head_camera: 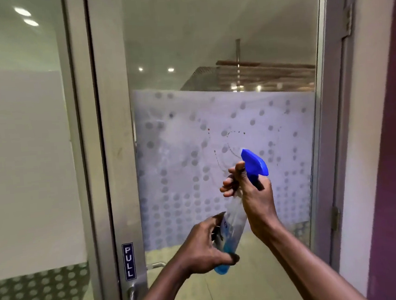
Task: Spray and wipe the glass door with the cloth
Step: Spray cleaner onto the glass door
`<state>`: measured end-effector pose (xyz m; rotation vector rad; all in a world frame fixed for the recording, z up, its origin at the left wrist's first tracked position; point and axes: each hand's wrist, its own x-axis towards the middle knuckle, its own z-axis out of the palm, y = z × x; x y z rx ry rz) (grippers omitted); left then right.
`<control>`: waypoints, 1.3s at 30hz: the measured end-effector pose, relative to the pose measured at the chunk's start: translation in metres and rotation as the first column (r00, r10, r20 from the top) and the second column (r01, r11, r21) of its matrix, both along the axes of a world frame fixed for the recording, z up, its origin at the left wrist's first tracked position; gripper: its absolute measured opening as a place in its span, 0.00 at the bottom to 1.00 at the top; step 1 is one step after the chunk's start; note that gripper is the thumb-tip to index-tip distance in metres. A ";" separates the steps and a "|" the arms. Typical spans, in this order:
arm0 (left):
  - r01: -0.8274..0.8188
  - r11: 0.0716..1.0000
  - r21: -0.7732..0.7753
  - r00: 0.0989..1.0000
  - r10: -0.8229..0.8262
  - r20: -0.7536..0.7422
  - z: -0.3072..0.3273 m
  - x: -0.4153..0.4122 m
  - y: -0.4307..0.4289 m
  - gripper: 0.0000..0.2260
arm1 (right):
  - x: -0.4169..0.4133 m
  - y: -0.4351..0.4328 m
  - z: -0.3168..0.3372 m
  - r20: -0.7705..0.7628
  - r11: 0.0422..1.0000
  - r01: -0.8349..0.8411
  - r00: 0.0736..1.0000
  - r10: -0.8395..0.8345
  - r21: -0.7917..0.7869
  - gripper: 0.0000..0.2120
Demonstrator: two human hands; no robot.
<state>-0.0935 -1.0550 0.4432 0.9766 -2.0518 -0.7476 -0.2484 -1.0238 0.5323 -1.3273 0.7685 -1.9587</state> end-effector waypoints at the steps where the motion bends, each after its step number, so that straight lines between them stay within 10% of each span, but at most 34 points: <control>1: 0.013 1.000 -0.016 1.000 -0.013 0.011 -0.001 -0.005 -0.002 0.37 | -0.005 0.001 -0.002 0.006 1.000 0.017 1.000 -0.017 -0.013 0.35; 20: 0.196 0.980 0.021 0.980 -0.196 0.028 0.039 -0.178 -0.025 0.23 | -0.167 -0.008 0.037 0.150 0.959 0.284 0.948 -0.280 -0.004 0.23; 29: 0.122 0.992 0.023 0.992 -0.122 0.018 0.029 -0.211 -0.024 0.28 | -0.208 -0.020 0.021 0.098 0.976 0.219 0.971 -0.219 0.003 0.32; 39: -0.175 0.983 -0.047 0.983 0.172 -0.063 -0.031 -0.180 0.014 0.31 | -0.176 0.001 -0.031 -0.092 0.997 -0.038 0.995 0.044 0.066 0.14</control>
